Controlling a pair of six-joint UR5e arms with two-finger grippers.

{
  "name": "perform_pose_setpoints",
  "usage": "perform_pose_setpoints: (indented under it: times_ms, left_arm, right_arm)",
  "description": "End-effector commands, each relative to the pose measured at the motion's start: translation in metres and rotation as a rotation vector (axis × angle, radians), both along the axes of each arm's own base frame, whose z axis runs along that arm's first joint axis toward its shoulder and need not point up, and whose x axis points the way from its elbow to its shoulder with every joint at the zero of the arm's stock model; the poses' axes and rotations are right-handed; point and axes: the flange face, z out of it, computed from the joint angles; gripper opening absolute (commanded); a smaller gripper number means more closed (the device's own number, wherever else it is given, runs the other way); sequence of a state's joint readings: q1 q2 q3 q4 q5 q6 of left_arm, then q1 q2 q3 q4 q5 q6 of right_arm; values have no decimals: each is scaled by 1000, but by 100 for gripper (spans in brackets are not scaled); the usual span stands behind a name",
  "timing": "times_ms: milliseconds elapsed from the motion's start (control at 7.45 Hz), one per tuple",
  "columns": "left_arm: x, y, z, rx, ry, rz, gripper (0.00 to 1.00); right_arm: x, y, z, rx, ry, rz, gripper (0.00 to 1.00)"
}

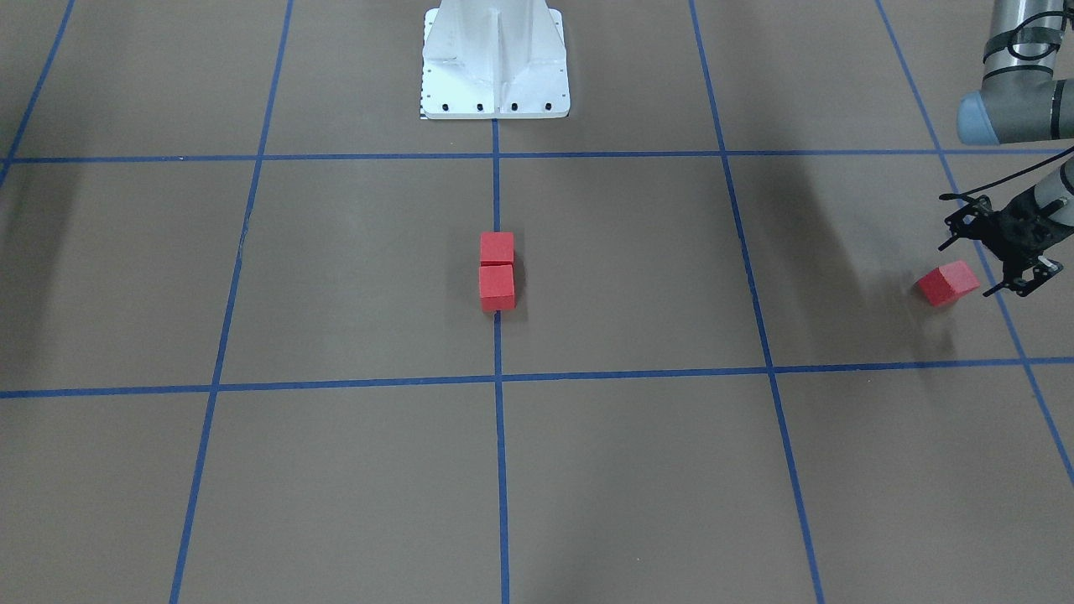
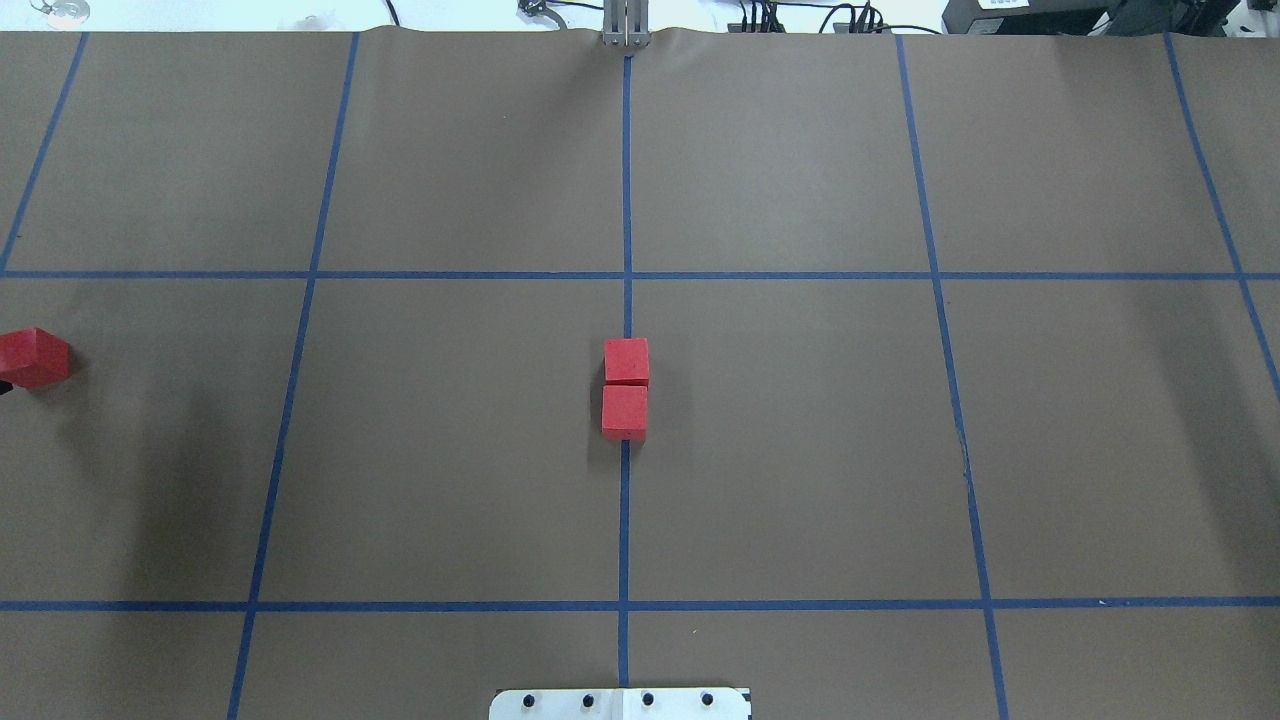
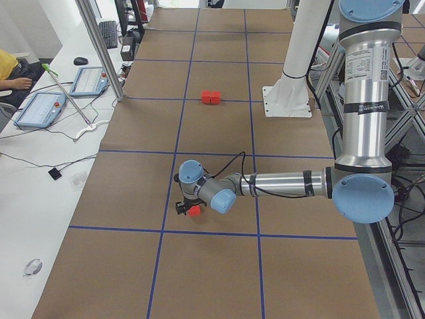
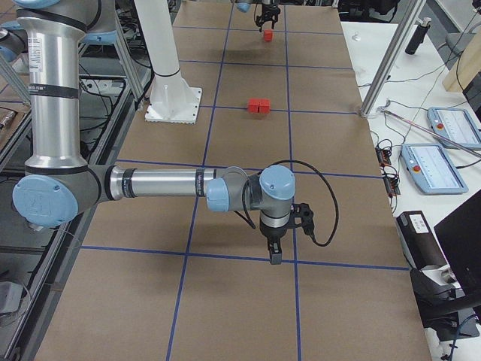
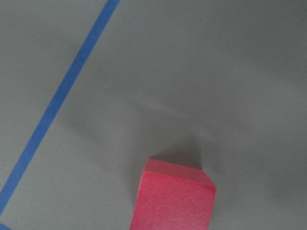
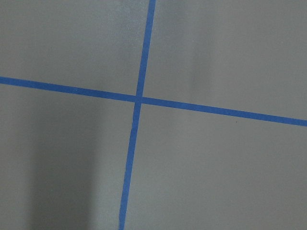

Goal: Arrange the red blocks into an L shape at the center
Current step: 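Grasp the far red cube with the left gripper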

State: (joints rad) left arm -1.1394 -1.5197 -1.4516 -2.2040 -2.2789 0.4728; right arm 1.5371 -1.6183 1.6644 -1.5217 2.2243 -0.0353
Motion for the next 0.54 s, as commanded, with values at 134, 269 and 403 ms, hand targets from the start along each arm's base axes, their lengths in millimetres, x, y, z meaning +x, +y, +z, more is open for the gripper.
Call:
perform_pose_setpoints:
  times_ms: [134, 269, 403]
  left_arm:
    - [10, 0, 5, -5, -2, 19, 82]
    - [12, -3, 6, -6, -3, 21, 79]
    - [13, -5, 7, -7, -3, 21, 78]
  right_arm:
    - [0, 0, 0, 0, 0, 0, 99]
    - [0, 0, 0, 0, 0, 0, 99]
    - [0, 0, 0, 0, 0, 0, 99]
